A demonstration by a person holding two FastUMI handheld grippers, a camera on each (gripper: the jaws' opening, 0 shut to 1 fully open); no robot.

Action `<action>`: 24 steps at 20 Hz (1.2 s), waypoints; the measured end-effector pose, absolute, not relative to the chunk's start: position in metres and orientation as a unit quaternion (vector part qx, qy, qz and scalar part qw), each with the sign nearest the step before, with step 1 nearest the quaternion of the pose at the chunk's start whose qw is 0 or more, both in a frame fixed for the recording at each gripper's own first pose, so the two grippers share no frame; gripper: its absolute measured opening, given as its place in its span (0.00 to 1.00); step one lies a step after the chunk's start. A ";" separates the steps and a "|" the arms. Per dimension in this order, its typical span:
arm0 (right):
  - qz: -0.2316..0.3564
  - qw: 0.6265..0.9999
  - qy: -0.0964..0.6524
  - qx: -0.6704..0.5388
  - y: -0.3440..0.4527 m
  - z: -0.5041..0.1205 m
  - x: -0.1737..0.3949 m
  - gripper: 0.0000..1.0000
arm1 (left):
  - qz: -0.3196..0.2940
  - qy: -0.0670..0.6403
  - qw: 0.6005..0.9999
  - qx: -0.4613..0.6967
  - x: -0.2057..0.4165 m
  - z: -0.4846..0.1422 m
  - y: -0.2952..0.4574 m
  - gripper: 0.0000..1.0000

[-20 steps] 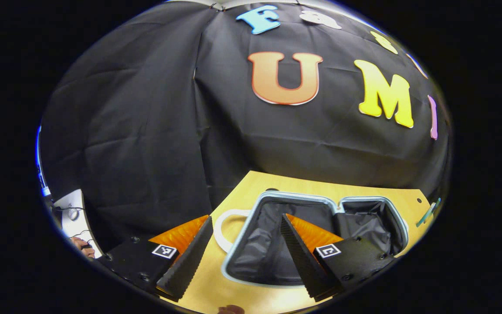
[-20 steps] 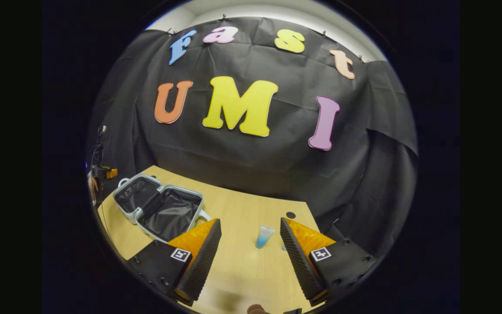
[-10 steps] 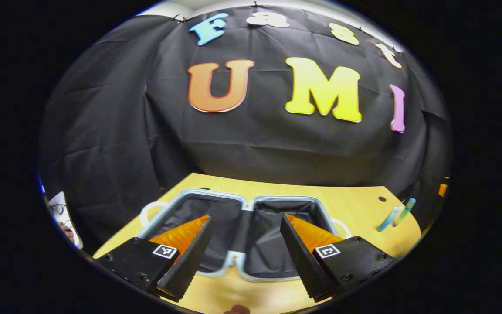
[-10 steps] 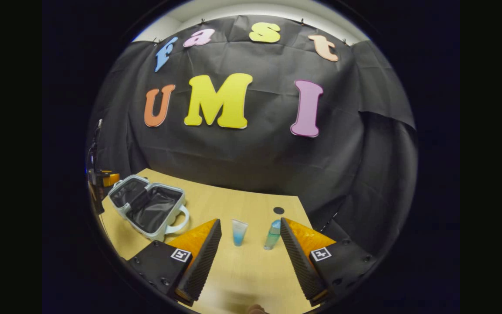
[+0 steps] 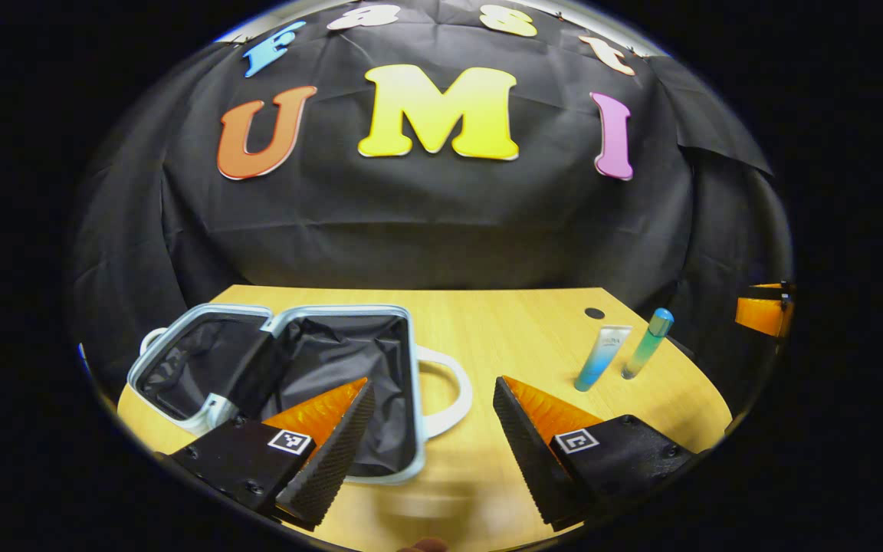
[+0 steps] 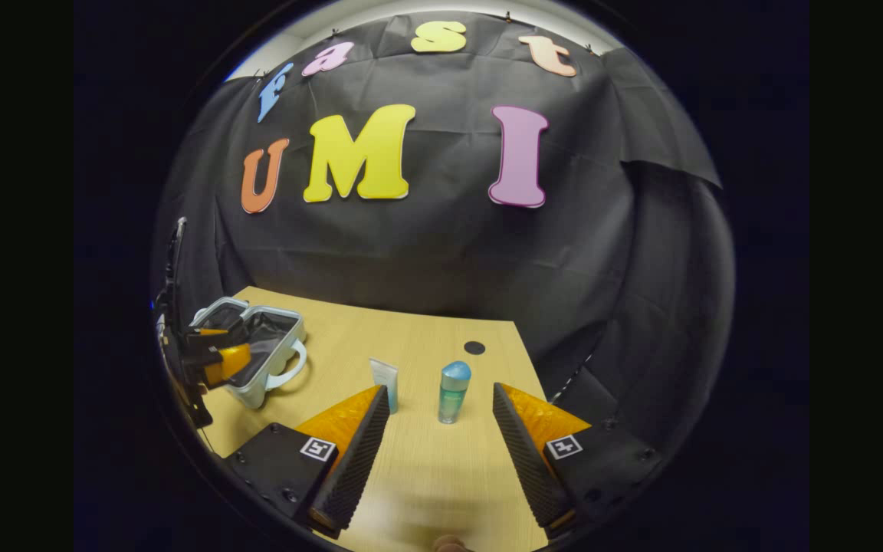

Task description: First open the suitcase, pack the skin care products into it, and then close the suitcase.

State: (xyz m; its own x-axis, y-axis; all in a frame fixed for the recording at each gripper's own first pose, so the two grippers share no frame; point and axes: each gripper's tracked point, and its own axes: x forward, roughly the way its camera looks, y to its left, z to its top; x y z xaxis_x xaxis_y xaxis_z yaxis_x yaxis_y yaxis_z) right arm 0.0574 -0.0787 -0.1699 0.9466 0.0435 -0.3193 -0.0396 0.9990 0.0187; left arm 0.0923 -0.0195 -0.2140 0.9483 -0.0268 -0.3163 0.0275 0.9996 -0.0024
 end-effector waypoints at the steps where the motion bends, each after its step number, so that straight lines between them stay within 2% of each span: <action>1: 0.026 0.986 0.165 0.008 -0.079 -0.172 0.060 0.81 | -0.019 0.170 0.985 -0.002 0.095 -0.222 -0.032 0.99; 13: 0.037 0.980 0.194 -0.013 -0.130 -0.197 0.089 0.81 | -0.114 0.235 0.965 0.026 0.152 -0.302 -0.177 0.99; 20: 0.011 0.975 0.221 -0.003 -0.170 -0.220 0.089 0.81 | -0.125 0.246 0.960 0.047 0.195 -0.317 -0.221 0.98; 21: 0.008 0.974 0.224 -0.001 -0.173 -0.222 0.088 0.81 | -0.132 0.253 0.957 0.050 0.199 -0.322 -0.227 0.97; 24: 0.002 0.973 0.232 0.000 -0.181 -0.229 0.085 0.81 | -0.137 0.259 0.954 0.070 0.211 -0.326 -0.234 0.81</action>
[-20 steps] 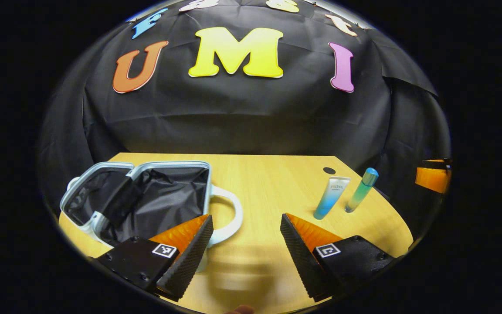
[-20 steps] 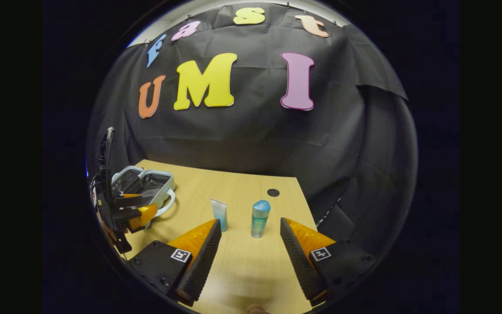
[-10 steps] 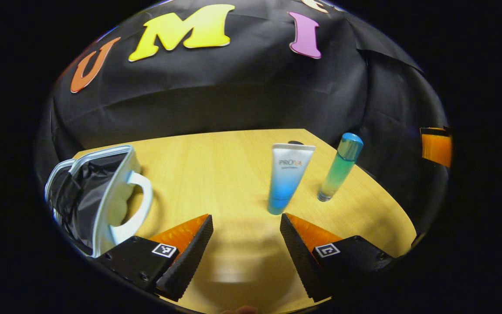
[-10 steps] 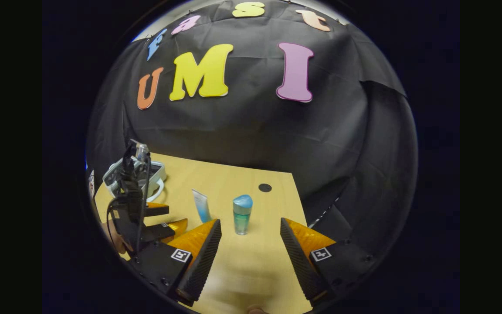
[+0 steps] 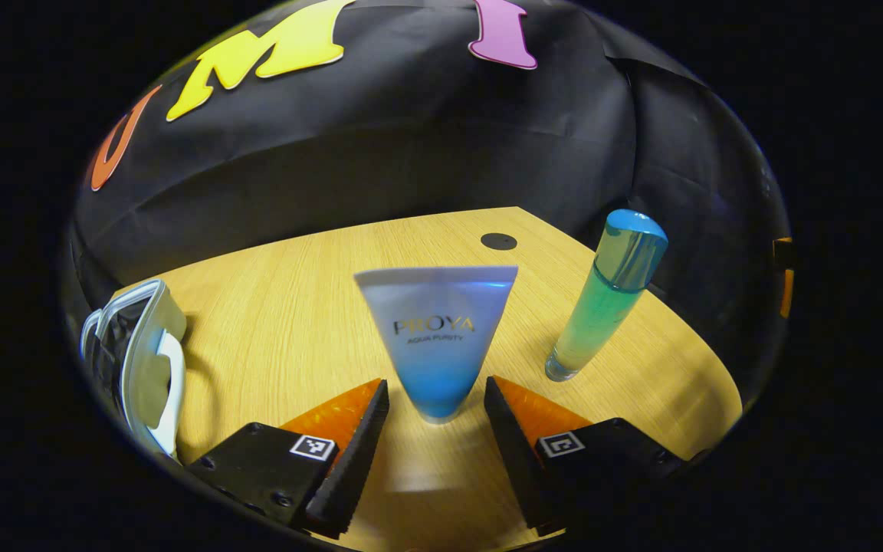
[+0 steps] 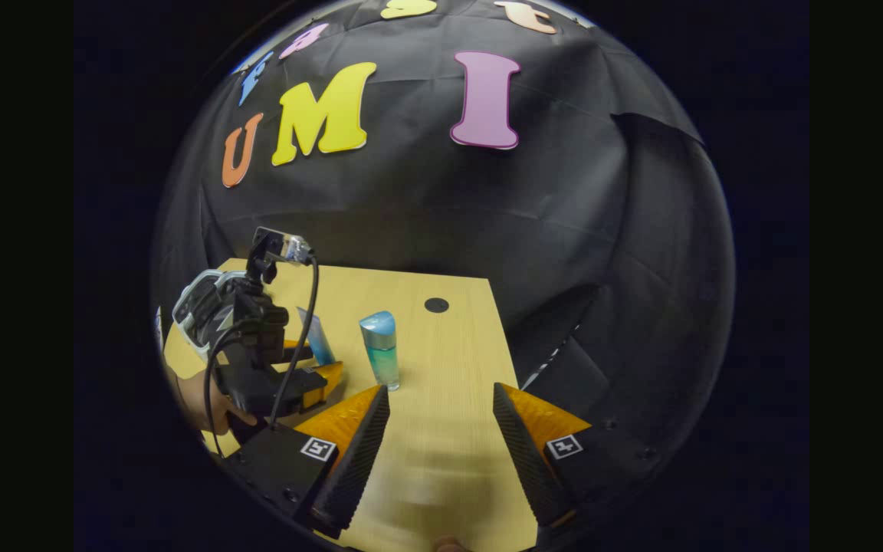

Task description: First open the suitcase, pack the skin care products into it, and then close the suitcase.

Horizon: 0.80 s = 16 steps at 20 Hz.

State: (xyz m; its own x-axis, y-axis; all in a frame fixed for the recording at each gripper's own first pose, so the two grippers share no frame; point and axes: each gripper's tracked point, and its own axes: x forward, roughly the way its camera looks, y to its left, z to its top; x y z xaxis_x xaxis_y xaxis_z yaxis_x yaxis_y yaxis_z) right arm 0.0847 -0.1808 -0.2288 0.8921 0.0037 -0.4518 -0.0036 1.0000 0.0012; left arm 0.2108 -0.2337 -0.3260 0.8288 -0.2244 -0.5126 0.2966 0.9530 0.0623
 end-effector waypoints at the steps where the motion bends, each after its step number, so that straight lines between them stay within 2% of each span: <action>1: 0.000 0.972 0.235 -0.001 -0.183 -0.230 0.084 0.81 | -0.136 0.262 0.953 0.071 0.214 -0.330 -0.235 0.78; 2: -0.001 0.972 0.236 -0.002 -0.184 -0.233 0.083 0.81 | -0.138 0.268 0.951 0.066 0.215 -0.334 -0.237 0.74; 4: -0.007 0.971 0.238 -0.003 -0.191 -0.235 0.080 0.81 | -0.130 0.278 0.950 0.054 0.215 -0.335 -0.235 0.55; 5: -0.008 0.971 0.238 -0.002 -0.193 -0.235 0.080 0.80 | -0.132 0.275 0.951 0.043 0.218 -0.336 -0.235 0.55; 6: -0.011 0.971 0.238 -0.001 -0.194 -0.236 0.080 0.81 | -0.134 0.277 0.951 0.029 0.217 -0.335 -0.235 0.47; 7: -0.012 0.971 0.239 -0.001 -0.195 -0.238 0.081 0.81 | -0.139 0.278 0.950 0.015 0.213 -0.332 -0.237 0.53; 8: -0.012 0.970 0.241 -0.001 -0.194 -0.240 0.080 0.81 | -0.140 0.281 0.950 0.006 0.210 -0.330 -0.237 0.45; 10: -0.011 0.970 0.242 -0.002 -0.189 -0.242 0.080 0.81 | -0.141 0.276 0.951 -0.004 0.201 -0.318 -0.232 0.45; 11: -0.010 0.970 0.242 -0.002 -0.185 -0.242 0.081 0.81 | -0.142 0.270 0.952 -0.011 0.196 -0.309 -0.231 0.52; 12: -0.008 0.970 0.241 -0.003 -0.180 -0.242 0.083 0.81 | -0.141 0.262 0.955 -0.020 0.190 -0.298 -0.228 0.45; 16: 0.008 0.971 0.238 0.003 -0.152 -0.246 0.098 0.81 | -0.131 0.252 0.958 -0.039 0.154 -0.262 -0.204 0.44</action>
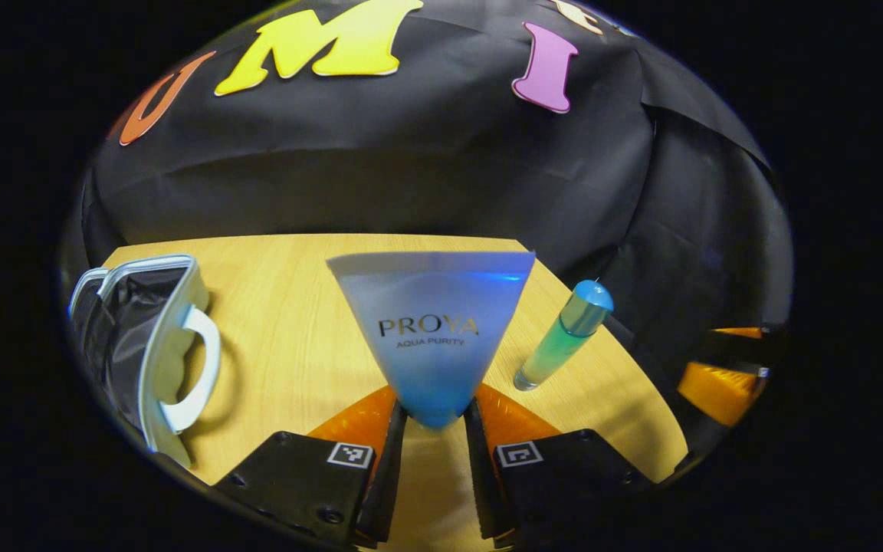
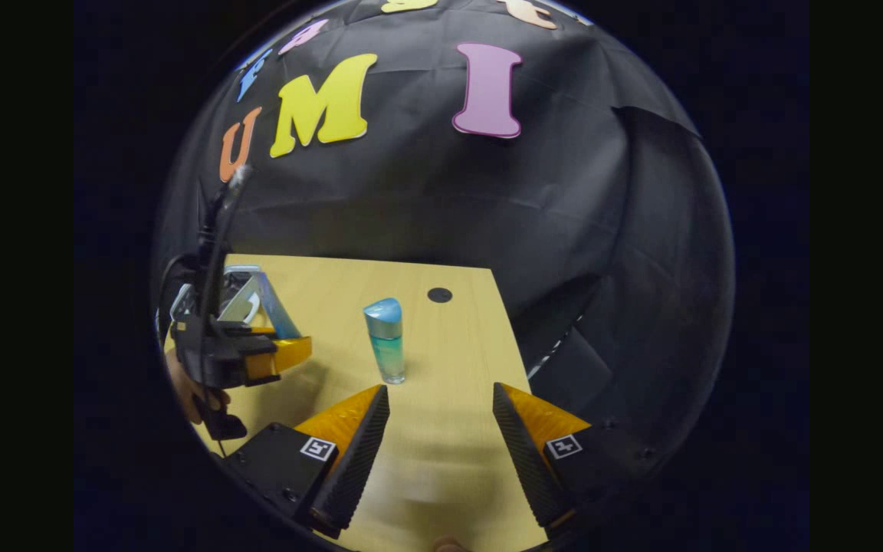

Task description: First open the suitcase, pack the skin care products into it, and then close the suitcase.

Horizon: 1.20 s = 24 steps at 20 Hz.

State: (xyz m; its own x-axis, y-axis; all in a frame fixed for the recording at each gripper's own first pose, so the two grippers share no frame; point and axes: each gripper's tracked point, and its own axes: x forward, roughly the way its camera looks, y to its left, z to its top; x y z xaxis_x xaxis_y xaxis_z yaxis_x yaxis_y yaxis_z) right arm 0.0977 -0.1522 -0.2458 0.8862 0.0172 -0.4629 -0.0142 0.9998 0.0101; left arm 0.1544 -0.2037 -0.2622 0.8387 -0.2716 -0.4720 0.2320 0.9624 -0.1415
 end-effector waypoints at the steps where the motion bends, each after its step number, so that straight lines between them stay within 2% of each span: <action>1: 0.011 0.972 0.236 0.002 -0.145 -0.248 0.105 0.81 | -0.126 0.254 0.958 -0.039 0.143 -0.256 -0.194 0.44; 7: 0.012 0.967 0.254 -0.007 -0.107 -0.285 0.154 0.81 | -0.066 0.276 0.958 -0.040 0.087 -0.232 -0.100 0.44; 14: -0.025 0.964 0.265 -0.010 -0.083 -0.323 0.200 0.81 | 0.033 0.295 0.954 -0.047 0.037 -0.225 0.017 0.45; 18: -0.051 0.965 0.256 -0.006 -0.082 -0.327 0.216 0.76 | 0.062 0.303 0.949 -0.058 0.019 -0.226 0.060 0.45; 22: -0.071 0.966 0.250 0.005 -0.087 -0.329 0.217 0.63 | 0.073 0.302 0.949 -0.056 0.020 -0.225 0.083 0.45; 24: -0.073 0.966 0.249 0.006 -0.088 -0.330 0.217 0.43 | 0.071 0.305 0.948 -0.054 0.023 -0.226 0.090 0.45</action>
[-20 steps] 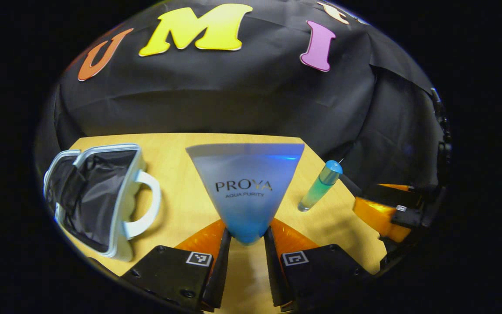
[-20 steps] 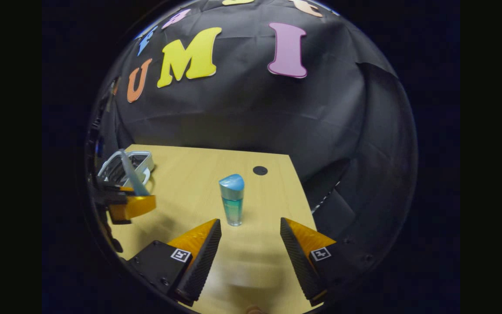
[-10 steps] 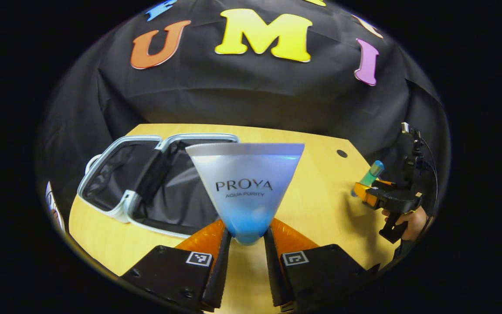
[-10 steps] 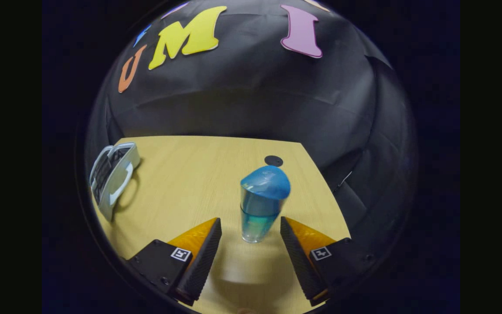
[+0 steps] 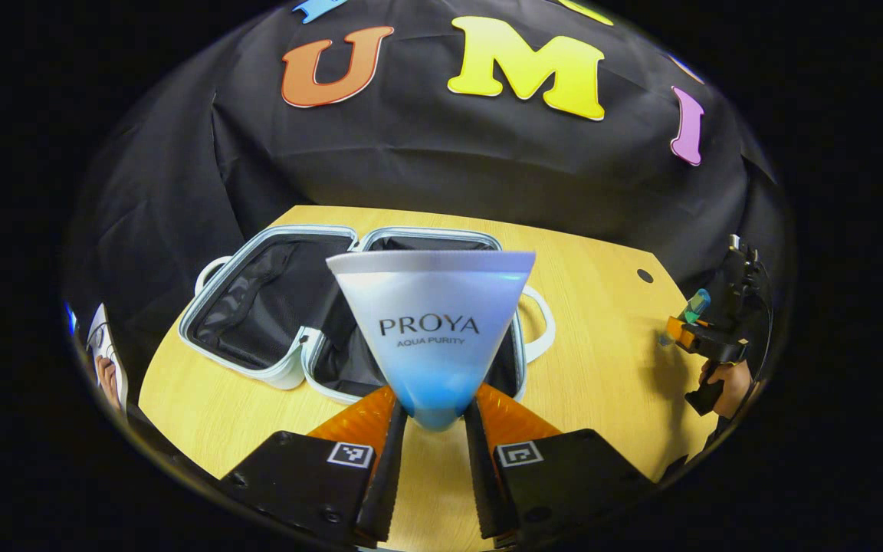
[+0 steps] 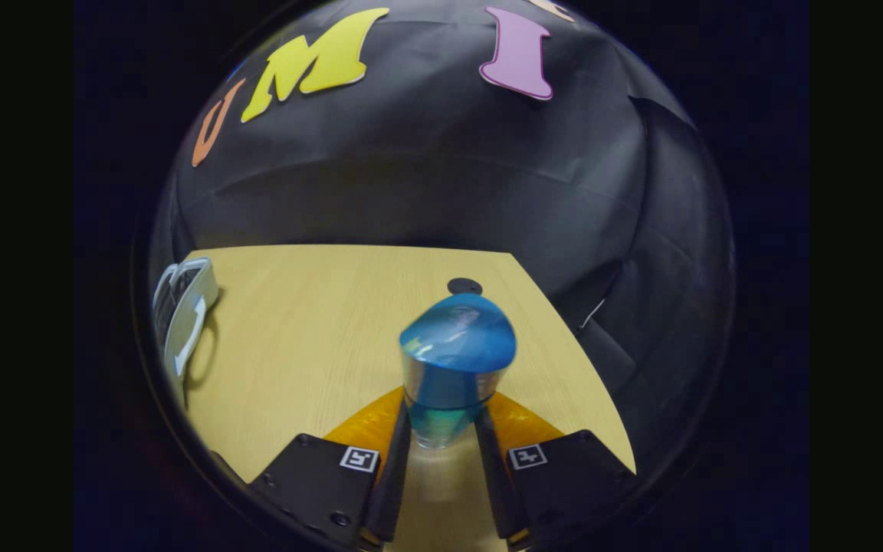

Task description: First open the suitcase, pack the skin care products into it, and then close the suitcase.

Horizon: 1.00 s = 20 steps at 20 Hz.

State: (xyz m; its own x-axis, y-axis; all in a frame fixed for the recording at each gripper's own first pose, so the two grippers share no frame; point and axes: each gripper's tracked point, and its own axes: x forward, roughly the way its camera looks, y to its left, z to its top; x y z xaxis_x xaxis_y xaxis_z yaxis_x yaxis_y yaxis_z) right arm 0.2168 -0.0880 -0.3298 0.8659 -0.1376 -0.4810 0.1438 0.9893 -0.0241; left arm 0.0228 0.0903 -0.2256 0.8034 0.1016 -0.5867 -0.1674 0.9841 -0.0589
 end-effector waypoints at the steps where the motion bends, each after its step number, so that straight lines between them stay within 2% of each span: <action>1: -0.071 0.966 0.250 0.008 -0.083 -0.328 0.216 0.43 | 0.070 0.307 0.948 -0.050 0.026 -0.226 0.095 0.44; 3: -0.065 0.965 0.253 0.008 -0.075 -0.320 0.209 0.40 | 0.066 0.315 0.946 -0.043 0.032 -0.229 0.103 0.44; 9: -0.020 0.970 0.241 0.001 -0.026 -0.269 0.163 0.40 | 0.039 0.363 0.931 -0.011 0.064 -0.249 0.130 0.44; 14: 0.004 0.973 0.229 0.019 0.022 -0.223 0.125 0.40 | 0.039 0.449 0.892 0.029 0.090 -0.295 0.163 0.45; 20: 0.010 0.975 0.219 0.021 0.059 -0.199 0.088 0.40 | 0.033 0.525 0.851 0.007 0.104 -0.343 0.169 0.44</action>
